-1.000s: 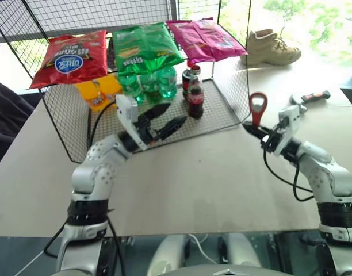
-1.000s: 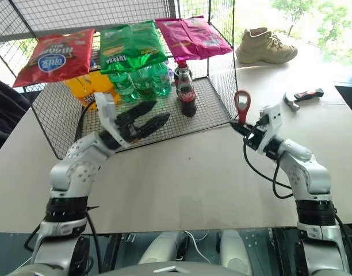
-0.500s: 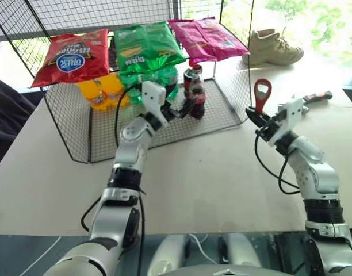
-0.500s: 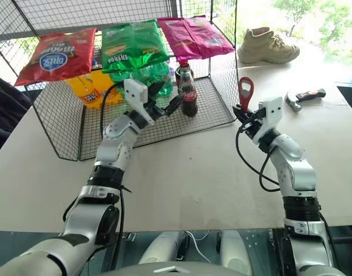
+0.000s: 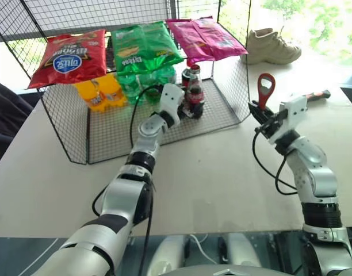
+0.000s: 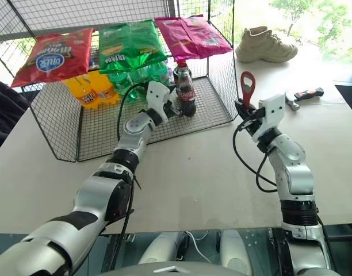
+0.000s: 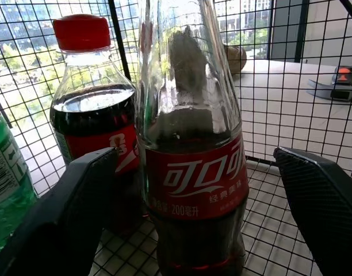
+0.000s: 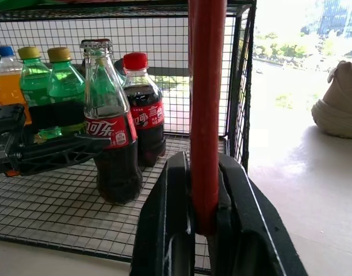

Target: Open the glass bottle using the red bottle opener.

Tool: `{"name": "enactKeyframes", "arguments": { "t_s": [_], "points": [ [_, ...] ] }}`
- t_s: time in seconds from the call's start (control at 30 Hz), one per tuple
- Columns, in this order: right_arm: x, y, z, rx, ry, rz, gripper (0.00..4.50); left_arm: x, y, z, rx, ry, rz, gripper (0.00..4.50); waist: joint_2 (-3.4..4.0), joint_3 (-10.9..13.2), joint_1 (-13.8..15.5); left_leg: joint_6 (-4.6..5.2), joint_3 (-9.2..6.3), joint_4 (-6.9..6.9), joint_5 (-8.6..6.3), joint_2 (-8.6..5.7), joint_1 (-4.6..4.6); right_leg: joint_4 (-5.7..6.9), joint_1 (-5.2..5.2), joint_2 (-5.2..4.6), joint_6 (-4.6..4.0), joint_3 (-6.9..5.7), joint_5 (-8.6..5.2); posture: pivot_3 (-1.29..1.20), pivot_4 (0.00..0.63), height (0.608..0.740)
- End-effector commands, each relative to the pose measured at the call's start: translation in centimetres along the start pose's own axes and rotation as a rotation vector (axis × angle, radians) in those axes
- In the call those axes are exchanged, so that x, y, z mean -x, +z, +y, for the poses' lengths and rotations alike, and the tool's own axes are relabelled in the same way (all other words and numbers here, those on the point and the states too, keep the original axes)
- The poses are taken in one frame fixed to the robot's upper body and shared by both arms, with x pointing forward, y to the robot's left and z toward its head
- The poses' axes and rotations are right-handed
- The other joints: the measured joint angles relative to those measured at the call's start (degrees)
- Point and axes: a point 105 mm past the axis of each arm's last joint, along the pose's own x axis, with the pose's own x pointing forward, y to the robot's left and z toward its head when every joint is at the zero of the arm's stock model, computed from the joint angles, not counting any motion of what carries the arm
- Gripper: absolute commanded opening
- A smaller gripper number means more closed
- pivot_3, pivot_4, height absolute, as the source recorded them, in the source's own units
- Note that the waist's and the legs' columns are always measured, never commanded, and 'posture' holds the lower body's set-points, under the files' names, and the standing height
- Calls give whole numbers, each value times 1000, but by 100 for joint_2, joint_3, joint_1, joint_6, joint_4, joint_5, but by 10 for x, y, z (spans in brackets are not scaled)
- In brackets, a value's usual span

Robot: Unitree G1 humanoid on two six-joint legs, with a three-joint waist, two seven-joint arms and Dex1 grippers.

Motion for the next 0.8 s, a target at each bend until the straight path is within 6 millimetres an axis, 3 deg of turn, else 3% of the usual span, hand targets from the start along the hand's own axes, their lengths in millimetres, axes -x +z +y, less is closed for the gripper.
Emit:
{"name": "enactKeyframes", "arguments": {
  "t_s": [0.03,0.43,0.7,0.8],
  "points": [
    [0,16,11,24,6,-68,0,-17,18,-1,-28,29,-27,4478,-1,0,6,0,-2,2,0,0,-1,0,0,1,0,-3,0,0,150,740],
    [3,15,16,13,-12,-70,0,-36,24,8,-6,188,44,4478,-1,0,-75,0,-1,7,0,-3,-3,6,-1,2,1,-2,0,0,150,740],
    [5,14,16,12,-21,-66,0,-42,25,2,28,196,61,4478,-1,0,-76,0,-1,8,0,-3,-3,8,-1,2,2,-2,0,0,150,740],
    [6,14,16,13,-23,-66,0,-42,22,0,31,191,65,3219,-1,0,-76,0,0,9,0,-3,-3,9,-1,3,2,-1,0,0,150,740]
  ]
}}
